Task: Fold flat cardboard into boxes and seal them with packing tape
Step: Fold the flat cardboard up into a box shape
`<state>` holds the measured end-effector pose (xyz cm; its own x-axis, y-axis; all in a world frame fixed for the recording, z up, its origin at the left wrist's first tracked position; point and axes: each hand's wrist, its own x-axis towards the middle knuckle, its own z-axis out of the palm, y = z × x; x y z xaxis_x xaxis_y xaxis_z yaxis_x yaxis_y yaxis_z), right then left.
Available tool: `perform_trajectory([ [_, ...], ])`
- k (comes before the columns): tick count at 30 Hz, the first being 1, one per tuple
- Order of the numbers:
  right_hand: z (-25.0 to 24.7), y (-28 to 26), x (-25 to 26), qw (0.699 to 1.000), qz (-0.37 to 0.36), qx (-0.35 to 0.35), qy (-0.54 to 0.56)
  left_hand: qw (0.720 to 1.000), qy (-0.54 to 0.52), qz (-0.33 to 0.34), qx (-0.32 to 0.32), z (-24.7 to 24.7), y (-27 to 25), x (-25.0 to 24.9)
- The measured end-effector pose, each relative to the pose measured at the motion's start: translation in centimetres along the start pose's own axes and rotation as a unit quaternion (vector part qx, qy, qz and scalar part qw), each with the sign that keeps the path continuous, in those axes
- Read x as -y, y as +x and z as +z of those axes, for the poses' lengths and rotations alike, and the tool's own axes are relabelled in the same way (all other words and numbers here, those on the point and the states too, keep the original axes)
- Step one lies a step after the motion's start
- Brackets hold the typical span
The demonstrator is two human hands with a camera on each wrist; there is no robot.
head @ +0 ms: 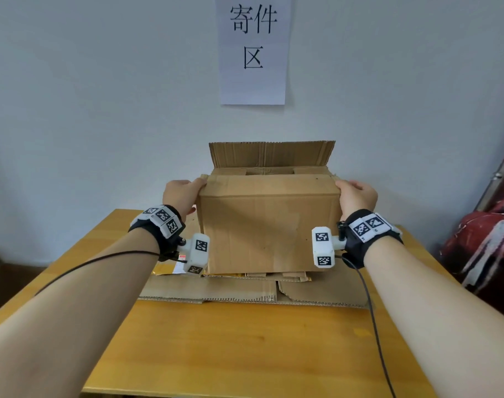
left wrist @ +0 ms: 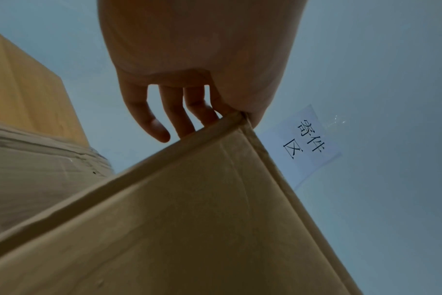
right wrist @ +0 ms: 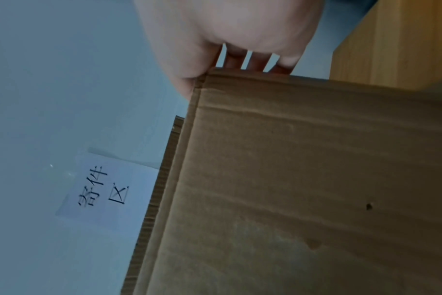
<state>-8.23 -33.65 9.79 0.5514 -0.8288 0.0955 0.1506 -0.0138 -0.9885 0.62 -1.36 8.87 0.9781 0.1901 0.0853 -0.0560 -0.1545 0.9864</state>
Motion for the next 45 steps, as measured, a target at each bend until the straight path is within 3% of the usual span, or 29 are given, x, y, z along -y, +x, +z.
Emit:
perform_trajectory([
  [6,-1.1,-0.1,-1.4,0.994,-0.002,0.041,-0.1,0.997,0.067,-0.025,0.026,0.1,0.0,-0.2],
  [10,-1.7,0.3,-2.1,0.989,-0.026,0.036,-0.14,0.983,0.181,0.032,0.004,1.0,0.4,-2.0],
  [13,-2.2,0.7,-2.4,0.988,-0.034,0.034,-0.147,0.955,0.255,0.154,-0.007,2.6,-0.1,-4.0],
  [16,-2.5,1.1,-2.5,0.989,-0.033,0.033,-0.141,0.921,0.306,0.238,0.041,4.5,-0.6,-5.9],
  [19,-2.6,1.4,-2.7,0.989,-0.033,0.037,-0.136,0.902,0.352,0.229,0.099,5.7,-0.1,-6.9],
  [24,-2.9,1.7,-2.8,0.99,-0.026,0.052,-0.127,0.85,0.468,0.226,0.086,5.8,0.3,-8.1],
  [27,-2.6,1.8,-2.9,0.992,-0.019,0.046,-0.116,0.823,0.51,0.181,0.172,6.2,-1.1,-8.1],
  [29,-2.1,1.5,-2.9,0.991,-0.021,0.052,-0.118,0.782,0.547,0.206,0.215,6.9,-2.2,-6.9],
  [31,-1.7,1.4,-2.7,0.992,-0.022,0.048,-0.118,0.742,0.579,0.267,0.205,7.5,-2.9,-5.9],
  [32,-1.7,1.4,-2.5,0.992,-0.026,0.044,-0.114,0.743,0.571,0.289,0.197,7.9,-3.3,-5.5],
  [35,-1.9,1.2,-2.3,0.994,-0.019,0.051,-0.097,0.785,0.51,0.28,0.212,9.1,-4.8,-4.4],
  [37,-3.7,1.0,-3.2,0.995,-0.002,0.037,-0.093,0.77,0.528,0.264,0.244,11.2,-7.1,-3.4],
  [42,-3.5,0.9,-2.3,0.995,-0.004,0.064,-0.075,0.782,0.53,0.277,0.176,12.7,-7.4,-3.5],
  [45,-5.9,2.2,-4.0,0.979,0.013,0.071,-0.19,0.778,0.562,0.248,0.127,14.1,-8.2,-3.8],
])
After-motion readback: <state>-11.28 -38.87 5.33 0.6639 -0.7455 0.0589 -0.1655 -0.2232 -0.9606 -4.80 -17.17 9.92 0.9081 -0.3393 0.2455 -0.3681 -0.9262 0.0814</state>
